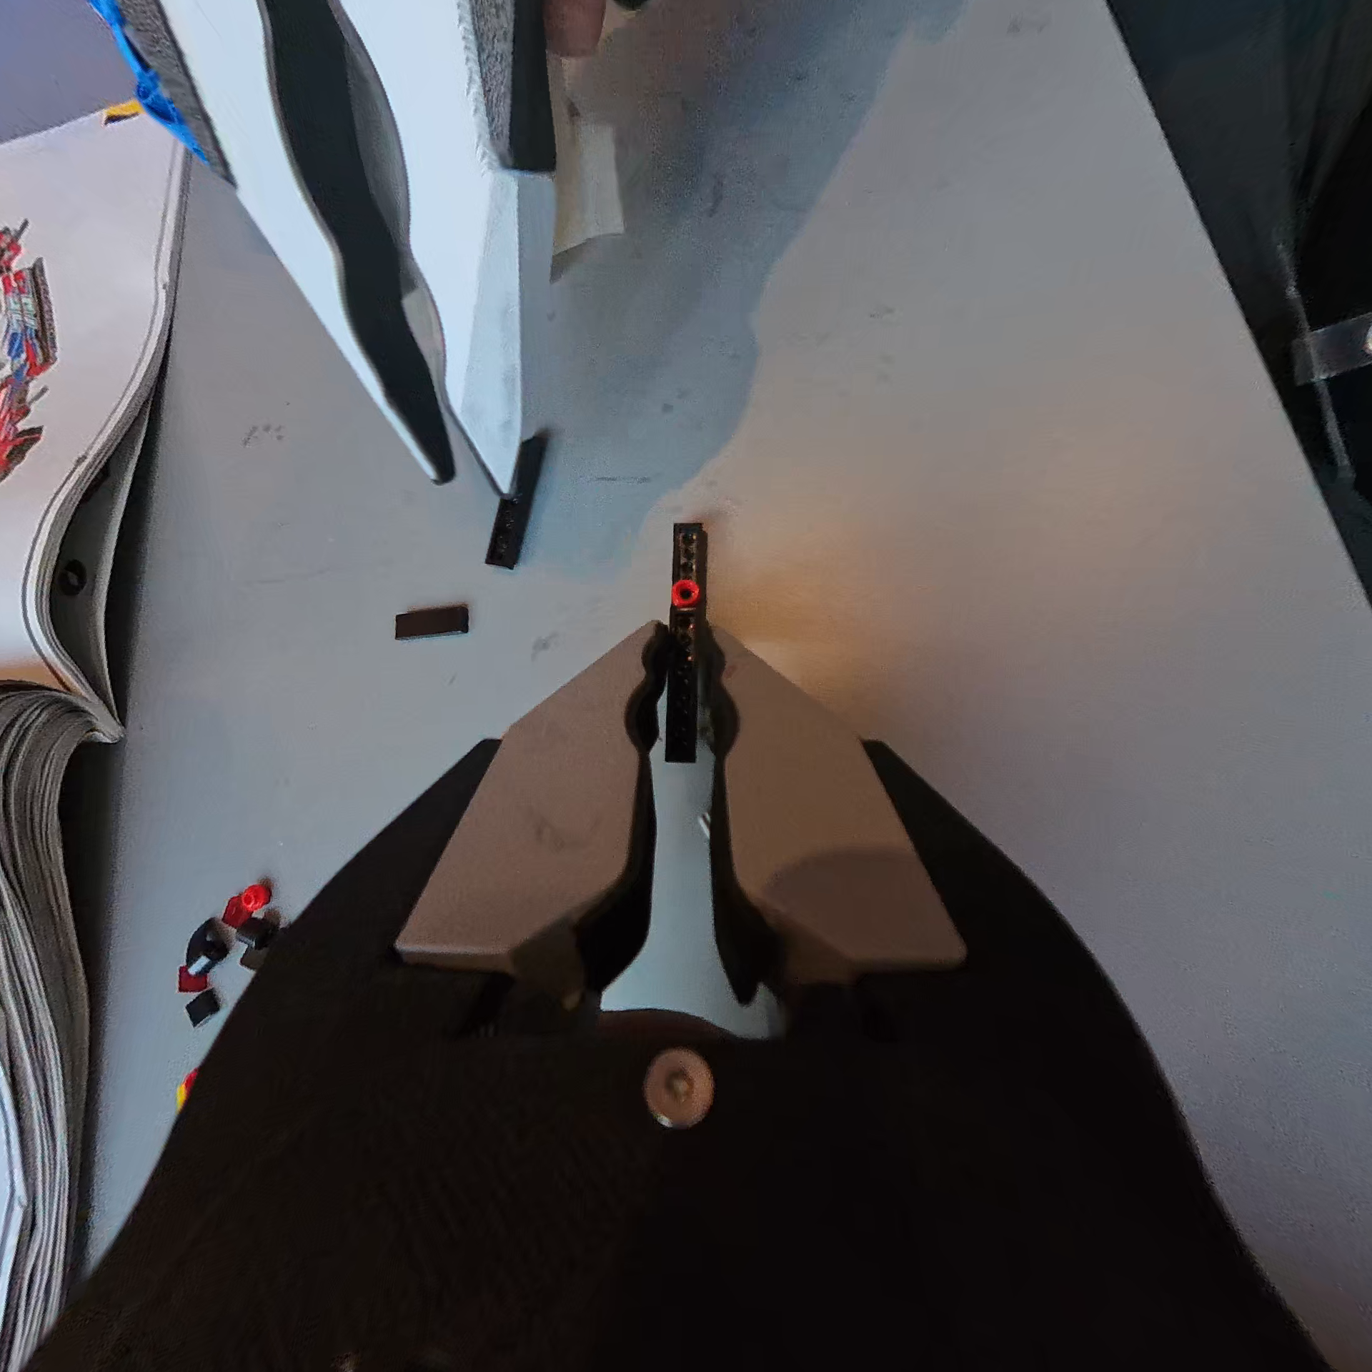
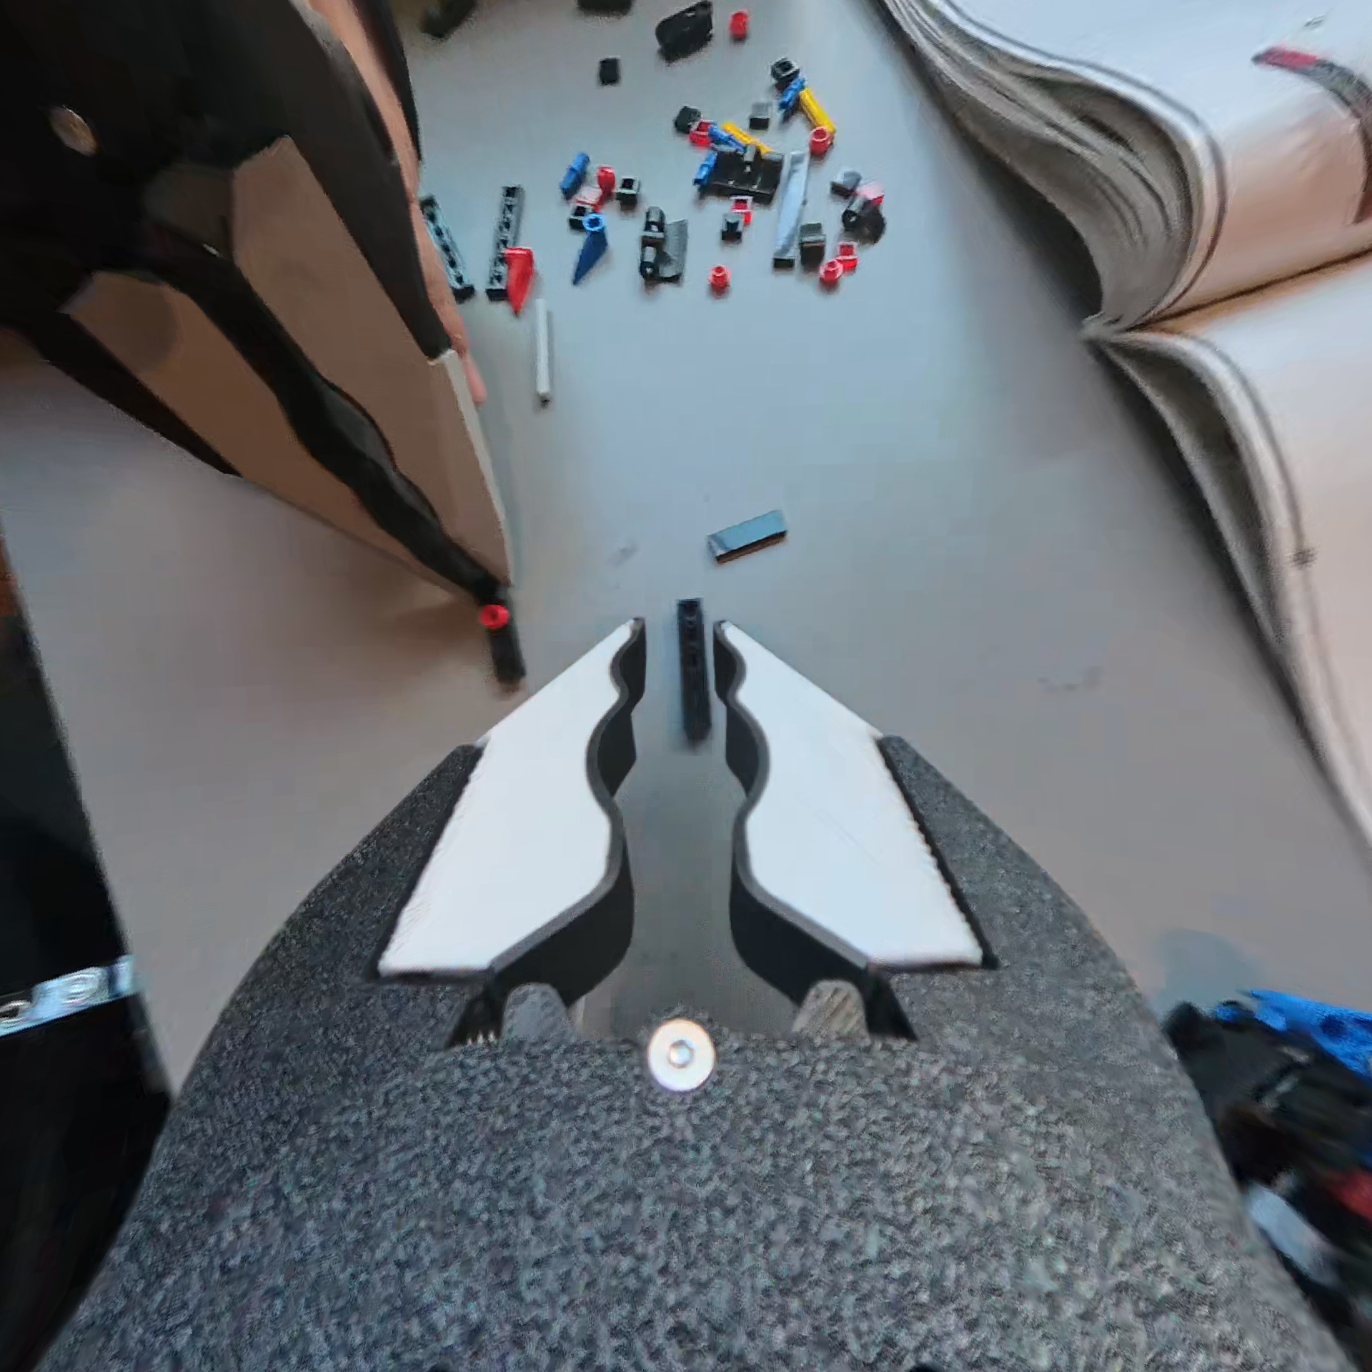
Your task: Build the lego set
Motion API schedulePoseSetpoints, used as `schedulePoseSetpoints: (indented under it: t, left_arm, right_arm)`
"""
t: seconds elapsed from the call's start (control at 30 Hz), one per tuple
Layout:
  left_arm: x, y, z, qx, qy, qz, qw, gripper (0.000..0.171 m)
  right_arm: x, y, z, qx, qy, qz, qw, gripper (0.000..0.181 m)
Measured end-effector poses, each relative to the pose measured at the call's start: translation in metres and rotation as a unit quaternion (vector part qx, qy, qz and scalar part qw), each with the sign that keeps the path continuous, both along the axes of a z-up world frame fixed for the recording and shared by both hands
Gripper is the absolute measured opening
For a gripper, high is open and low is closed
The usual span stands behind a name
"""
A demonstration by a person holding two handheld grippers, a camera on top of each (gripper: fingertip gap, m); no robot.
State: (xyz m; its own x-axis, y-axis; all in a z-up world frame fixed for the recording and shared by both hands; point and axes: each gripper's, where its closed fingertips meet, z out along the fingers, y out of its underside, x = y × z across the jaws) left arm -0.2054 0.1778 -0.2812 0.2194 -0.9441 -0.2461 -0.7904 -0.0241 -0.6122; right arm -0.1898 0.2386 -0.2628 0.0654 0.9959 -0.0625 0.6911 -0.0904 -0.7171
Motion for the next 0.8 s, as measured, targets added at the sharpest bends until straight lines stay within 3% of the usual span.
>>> schedulePoseSetpoints:
  t: [0.33, 0.57, 0.8]
  left_arm:
    - [0.001, 0.002, 0.0, -0.007, -0.011, 0.011, 1.0, 0.005]
    - [0.001, 0.002, 0.0, -0.01, -0.015, 0.011, 1.0, 0.005]
    - [0.005, 0.0, 0.0, -0.01, -0.013, 0.011, 1.0, 0.005]
  right_arm:
    - [-0.007, 0.003, -0.019, 0.05, -0.046, 0.055, 0.996, 0.018]
    - [-0.006, 0.001, -0.019, 0.057, -0.035, 0.069, 0.995, 0.007]
    - [0.005, -0.038, -0.002, 0.036, -0.045, 0.123, 0.991, 0.006]
